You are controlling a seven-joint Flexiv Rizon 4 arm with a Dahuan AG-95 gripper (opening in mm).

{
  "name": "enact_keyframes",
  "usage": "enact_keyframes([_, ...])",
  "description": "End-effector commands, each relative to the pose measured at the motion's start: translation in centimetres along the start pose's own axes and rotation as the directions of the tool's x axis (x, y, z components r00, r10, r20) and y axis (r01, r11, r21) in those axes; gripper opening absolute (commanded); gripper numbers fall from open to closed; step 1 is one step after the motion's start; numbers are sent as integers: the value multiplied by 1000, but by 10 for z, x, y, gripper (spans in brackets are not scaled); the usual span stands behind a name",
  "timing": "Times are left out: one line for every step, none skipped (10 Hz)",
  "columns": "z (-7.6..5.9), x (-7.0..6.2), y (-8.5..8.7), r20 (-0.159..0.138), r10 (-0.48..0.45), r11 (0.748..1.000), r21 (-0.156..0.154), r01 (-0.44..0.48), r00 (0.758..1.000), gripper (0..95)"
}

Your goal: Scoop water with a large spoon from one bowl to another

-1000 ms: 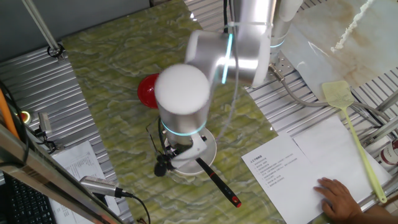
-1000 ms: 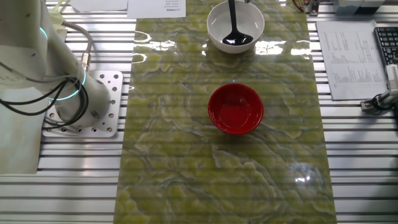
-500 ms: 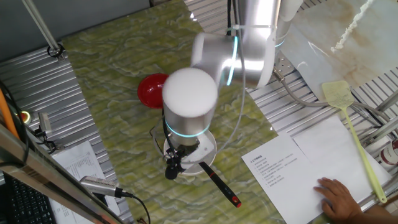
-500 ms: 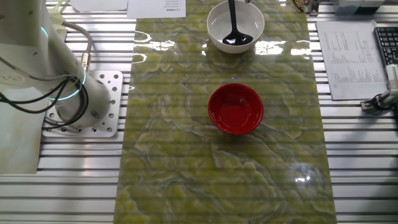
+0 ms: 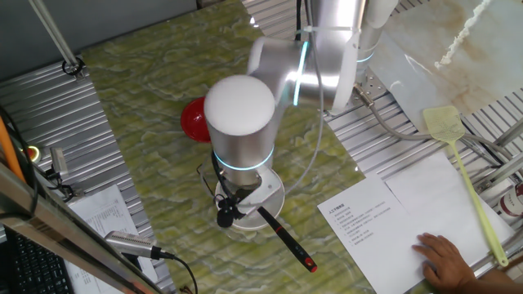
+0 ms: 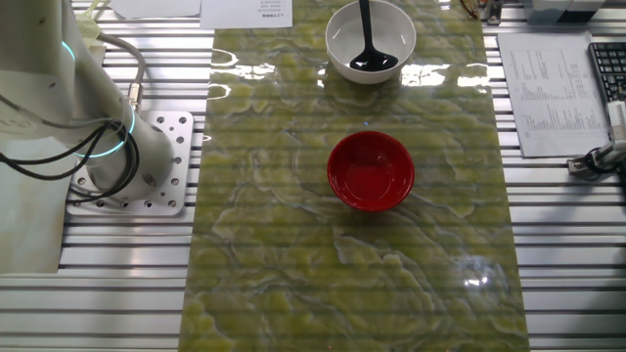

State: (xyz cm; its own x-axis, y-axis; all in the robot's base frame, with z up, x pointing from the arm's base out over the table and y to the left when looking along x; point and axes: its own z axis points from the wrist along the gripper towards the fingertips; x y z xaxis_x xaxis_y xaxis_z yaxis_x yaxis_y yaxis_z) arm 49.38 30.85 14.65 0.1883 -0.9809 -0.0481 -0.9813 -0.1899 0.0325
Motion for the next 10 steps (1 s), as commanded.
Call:
enact_keyframes([0, -12, -1, -20, 6, 1000, -4, -6, 1000, 0])
enact_keyframes([0, -15, 0, -20, 6, 1000, -4, -6, 1000, 190])
enact_keyframes([1, -20, 1, -21, 0, 1000, -3, 0, 1000, 190])
enact_keyframes([2, -23, 2, -18, -11, 1000, -1, 11, 1000, 190])
enact_keyframes([3, -25, 2, -1, -29, 1000, 2, 29, 1000, 190])
enact_keyframes([3, -27, 3, 2, -35, 999, 2, 35, 999, 190])
enact_keyframes([4, -30, 4, 1, -33, 999, 0, 33, 999, 190])
enact_keyframes([5, -36, 6, -3, -26, 1000, -2, 26, 1000, 190])
enact_keyframes([6, -38, 7, -4, -19, 1000, -2, 19, 1000, 190])
enact_keyframes([6, -40, 7, -9, -13, 1000, -2, 13, 1000, 190])
